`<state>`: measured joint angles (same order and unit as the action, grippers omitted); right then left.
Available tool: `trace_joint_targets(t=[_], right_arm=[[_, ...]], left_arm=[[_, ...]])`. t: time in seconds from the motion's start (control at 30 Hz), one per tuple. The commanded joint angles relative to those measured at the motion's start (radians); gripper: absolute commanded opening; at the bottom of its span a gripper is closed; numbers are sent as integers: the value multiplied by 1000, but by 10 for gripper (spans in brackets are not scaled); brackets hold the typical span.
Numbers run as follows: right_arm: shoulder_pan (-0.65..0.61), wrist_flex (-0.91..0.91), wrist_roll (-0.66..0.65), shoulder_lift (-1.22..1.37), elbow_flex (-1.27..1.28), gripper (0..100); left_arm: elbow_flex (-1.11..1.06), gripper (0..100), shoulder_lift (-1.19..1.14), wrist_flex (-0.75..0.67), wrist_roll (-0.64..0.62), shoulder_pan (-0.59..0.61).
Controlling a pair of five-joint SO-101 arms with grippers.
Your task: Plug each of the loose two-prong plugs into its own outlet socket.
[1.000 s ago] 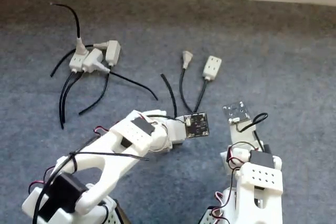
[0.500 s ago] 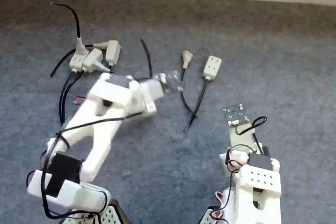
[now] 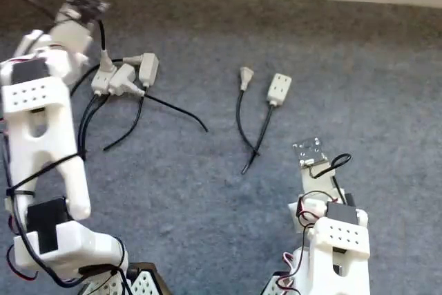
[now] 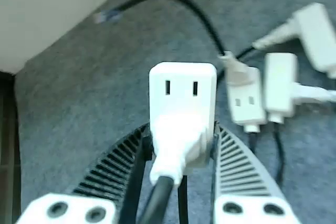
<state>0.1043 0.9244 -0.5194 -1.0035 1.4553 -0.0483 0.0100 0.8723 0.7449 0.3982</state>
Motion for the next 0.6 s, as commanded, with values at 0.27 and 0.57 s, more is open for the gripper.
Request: trace_joint_targets(t=[0.27, 0.57], right_arm=[[10, -15, 6, -15, -4, 372], [10, -65, 6, -15, 24, 372]], left_arm=[[329, 5, -507, -189, -129, 151], [522, 175, -650, -21, -169, 94]])
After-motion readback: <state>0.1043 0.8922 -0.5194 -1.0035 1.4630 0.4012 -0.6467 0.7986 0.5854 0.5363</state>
